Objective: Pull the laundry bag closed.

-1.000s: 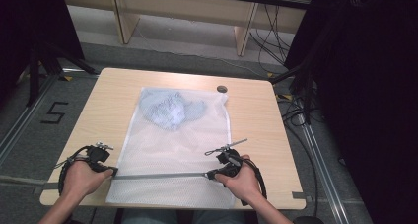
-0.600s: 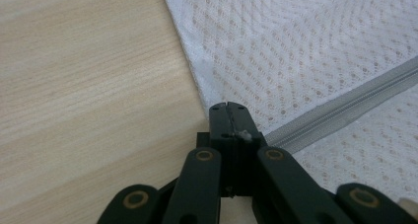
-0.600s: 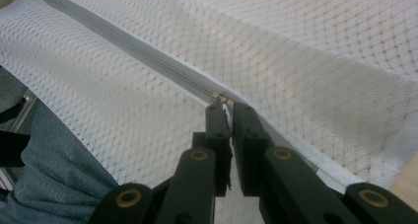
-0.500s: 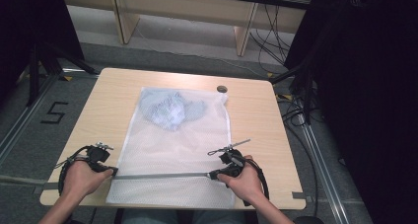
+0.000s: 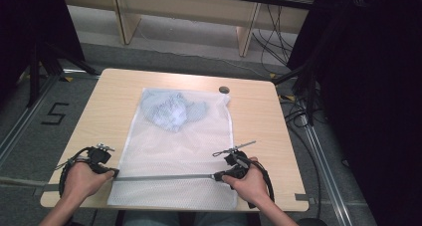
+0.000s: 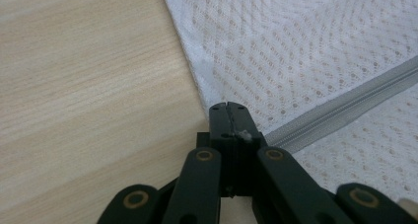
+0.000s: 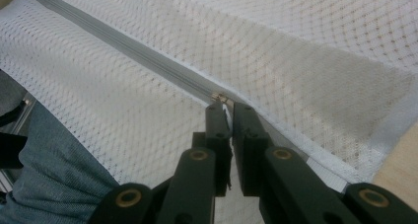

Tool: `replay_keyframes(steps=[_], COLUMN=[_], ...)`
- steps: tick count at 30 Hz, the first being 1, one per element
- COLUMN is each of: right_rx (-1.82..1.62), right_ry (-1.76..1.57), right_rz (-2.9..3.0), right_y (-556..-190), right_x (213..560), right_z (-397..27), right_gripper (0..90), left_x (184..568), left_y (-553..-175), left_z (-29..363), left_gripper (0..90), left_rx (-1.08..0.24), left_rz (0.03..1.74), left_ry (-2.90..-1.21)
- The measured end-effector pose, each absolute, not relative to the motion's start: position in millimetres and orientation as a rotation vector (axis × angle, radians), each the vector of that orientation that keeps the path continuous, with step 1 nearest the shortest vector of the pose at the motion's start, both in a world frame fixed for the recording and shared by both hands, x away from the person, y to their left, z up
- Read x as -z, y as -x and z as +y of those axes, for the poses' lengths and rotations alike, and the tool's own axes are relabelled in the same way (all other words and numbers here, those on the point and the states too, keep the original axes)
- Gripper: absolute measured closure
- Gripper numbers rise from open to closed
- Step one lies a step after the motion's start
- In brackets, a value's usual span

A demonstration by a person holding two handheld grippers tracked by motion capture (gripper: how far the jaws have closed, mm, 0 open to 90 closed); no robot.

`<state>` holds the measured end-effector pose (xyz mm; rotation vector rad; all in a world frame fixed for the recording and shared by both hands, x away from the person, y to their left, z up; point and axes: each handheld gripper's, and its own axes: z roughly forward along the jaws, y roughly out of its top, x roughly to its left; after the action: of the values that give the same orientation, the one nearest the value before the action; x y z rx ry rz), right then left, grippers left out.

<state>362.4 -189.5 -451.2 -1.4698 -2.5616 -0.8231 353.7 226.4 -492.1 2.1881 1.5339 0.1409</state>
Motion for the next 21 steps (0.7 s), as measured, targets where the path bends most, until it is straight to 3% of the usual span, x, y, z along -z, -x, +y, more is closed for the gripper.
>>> replay_keyframes(steps=[21], right_rx=[0.815], right_ry=[1.502], right_rz=[-2.538], right_y=[-361.6], right_x=[452.0], right_z=[-199.2], right_gripper=[86.8], left_x=[491.7], left_y=[-353.8], left_z=[226.4], left_gripper=[89.9], left_rx=[-0.143], left_rz=[1.527], left_ry=[-2.201])
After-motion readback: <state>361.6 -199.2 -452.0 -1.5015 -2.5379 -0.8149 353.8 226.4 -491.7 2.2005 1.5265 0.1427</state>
